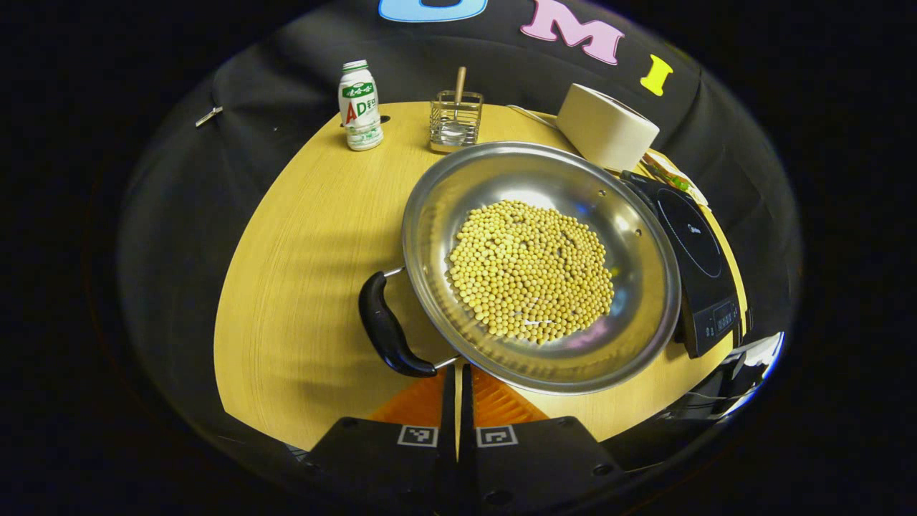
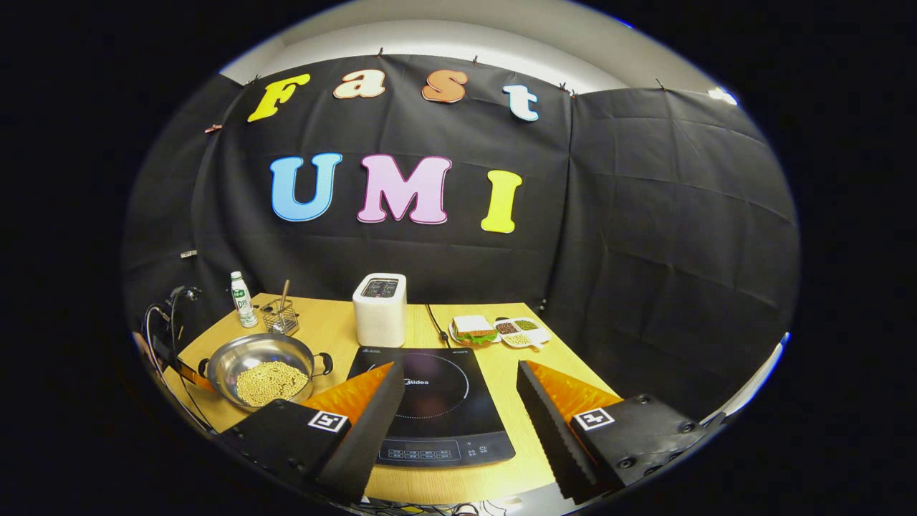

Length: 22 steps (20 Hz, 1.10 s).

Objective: First push the handle of the pot to place it horizontally, then grasp the pot with both hands and set it on the induction cooktop.

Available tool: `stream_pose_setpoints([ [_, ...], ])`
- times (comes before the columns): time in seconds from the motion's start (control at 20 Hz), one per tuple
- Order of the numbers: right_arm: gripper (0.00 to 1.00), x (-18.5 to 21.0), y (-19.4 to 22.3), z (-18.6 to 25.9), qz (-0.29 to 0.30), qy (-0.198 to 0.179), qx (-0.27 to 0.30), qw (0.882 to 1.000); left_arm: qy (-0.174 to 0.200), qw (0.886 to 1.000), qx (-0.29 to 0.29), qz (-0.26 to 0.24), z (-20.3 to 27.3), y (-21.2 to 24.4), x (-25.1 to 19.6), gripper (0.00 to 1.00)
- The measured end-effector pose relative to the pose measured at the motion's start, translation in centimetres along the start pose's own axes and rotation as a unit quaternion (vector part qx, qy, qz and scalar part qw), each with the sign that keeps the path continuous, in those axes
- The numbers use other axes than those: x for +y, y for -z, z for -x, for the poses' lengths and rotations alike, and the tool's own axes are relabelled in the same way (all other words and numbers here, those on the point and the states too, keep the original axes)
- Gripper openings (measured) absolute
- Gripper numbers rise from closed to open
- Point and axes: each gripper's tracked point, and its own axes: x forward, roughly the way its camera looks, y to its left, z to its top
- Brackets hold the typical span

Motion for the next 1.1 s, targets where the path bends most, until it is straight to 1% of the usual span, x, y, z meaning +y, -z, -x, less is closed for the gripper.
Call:
stream_pose_setpoints([
  [0.2, 0.98, -0.1, 0.0, -0.3, 0.001, 0.005, 0.003, 1.0, -0.001, 1.0, 0.0, 0.025, -0.3, -1.1, 1.2, 0.05],
  [0.35, 0.98, -0.2, 0.1, -0.5, 0.003, 0.008, 0.005, 1.0, -0.011, 0.999, -0.002, 0.03, -0.6, -2.0, 2.2, 0.05],
  [0.65, 0.98, 0.0, 0.4, -0.7, 0.008, 0.013, 0.012, 1.0, -0.029, 1.0, -0.001, 0.008, -1.1, -3.5, 3.8, 0.05],
  [0.95, 0.98, 1.5, 0.1, -0.9, 0.005, 0.005, 0.01, 1.0, -0.039, 0.999, -0.001, -0.009, -1.6, -5.0, 5.1, 0.05],
  [1.1, 0.98, 2.6, 0.4, -0.7, 0.009, -0.005, 0.015, 1.0, -0.042, 0.999, -0.008, -0.012, -1.9, -5.8, 5.8, 0.05],
])
